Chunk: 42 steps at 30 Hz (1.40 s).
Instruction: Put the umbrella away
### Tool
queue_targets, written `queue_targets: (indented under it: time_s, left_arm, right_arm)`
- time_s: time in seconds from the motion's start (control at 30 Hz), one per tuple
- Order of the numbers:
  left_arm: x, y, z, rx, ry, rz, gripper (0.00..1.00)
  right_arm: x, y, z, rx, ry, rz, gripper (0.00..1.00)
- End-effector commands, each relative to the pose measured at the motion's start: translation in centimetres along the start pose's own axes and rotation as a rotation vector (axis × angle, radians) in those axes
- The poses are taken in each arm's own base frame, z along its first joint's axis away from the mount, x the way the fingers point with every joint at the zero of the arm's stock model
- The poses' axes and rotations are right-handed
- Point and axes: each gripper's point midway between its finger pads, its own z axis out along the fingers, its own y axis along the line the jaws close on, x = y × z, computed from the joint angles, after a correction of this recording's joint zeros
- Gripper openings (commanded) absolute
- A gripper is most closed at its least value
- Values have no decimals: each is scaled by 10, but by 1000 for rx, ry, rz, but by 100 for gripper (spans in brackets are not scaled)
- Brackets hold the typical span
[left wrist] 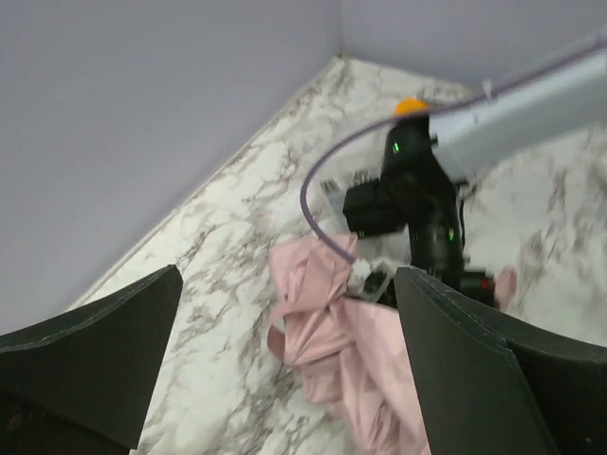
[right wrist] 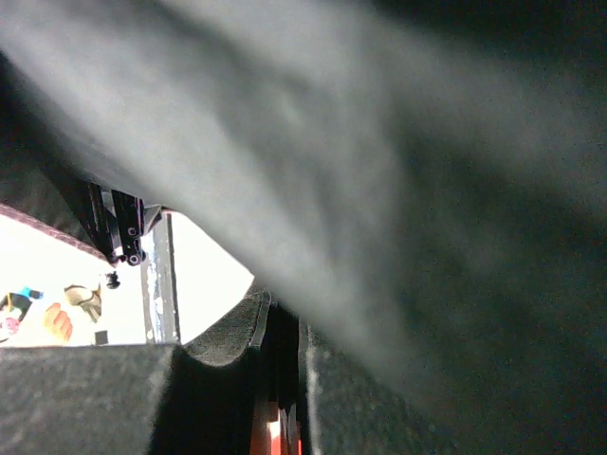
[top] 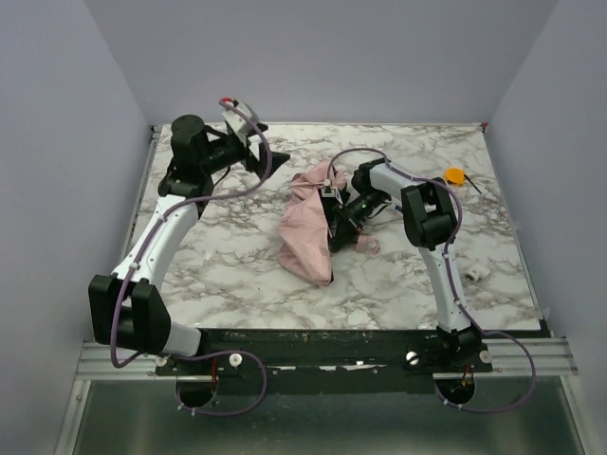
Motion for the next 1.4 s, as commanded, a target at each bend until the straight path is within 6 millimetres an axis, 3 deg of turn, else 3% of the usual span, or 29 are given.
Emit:
queue_targets:
  time_s: [0.0, 0.13, 0.27, 0.6, 0.73, 0.83, 1.03, 1.1, 1.2, 1.27, 1.3, 1.37]
  left_arm:
    - [100, -74, -31, 383, 191, 443, 99]
    - [154, -104, -41, 447, 283, 583, 99]
    - [195, -117, -39, 457, 392, 659, 99]
    - [220, -114, -21, 404, 425, 789, 98]
    - [243, -106, -5, 398, 526, 814, 97]
    - [266, -95, 0, 377, 642, 796, 84]
    - [289, -81, 4, 367, 792, 727, 44]
    - [295, -84, 2, 397, 832, 719, 29]
    - [298, -90, -2, 440, 853, 703, 21]
    - [299, -93, -5, 459, 853, 702, 18]
    - [299, -94, -7, 468, 854, 701, 17]
    - [301, -97, -9, 482, 861, 697, 17]
  right_arm:
    - [21, -6, -5, 16, 44, 41, 6]
    - [23, -5, -5, 17, 49, 39, 6]
    - [26, -4, -4, 12, 55, 50, 5]
    - [31, -4, -2, 7, 61, 54, 5]
    - [31, -3, -2, 7, 62, 50, 5]
    - [32, 0, -4, 10, 65, 39, 5]
    - [36, 6, -6, 16, 80, -13, 6]
    - [32, 16, -11, 22, 69, -74, 15]
    - [22, 32, -20, 41, 48, -181, 34]
    - [12, 43, -29, 62, 31, -255, 43]
    - [7, 49, -34, 74, 18, -288, 53]
    - [-2, 59, -43, 99, 1, -346, 57]
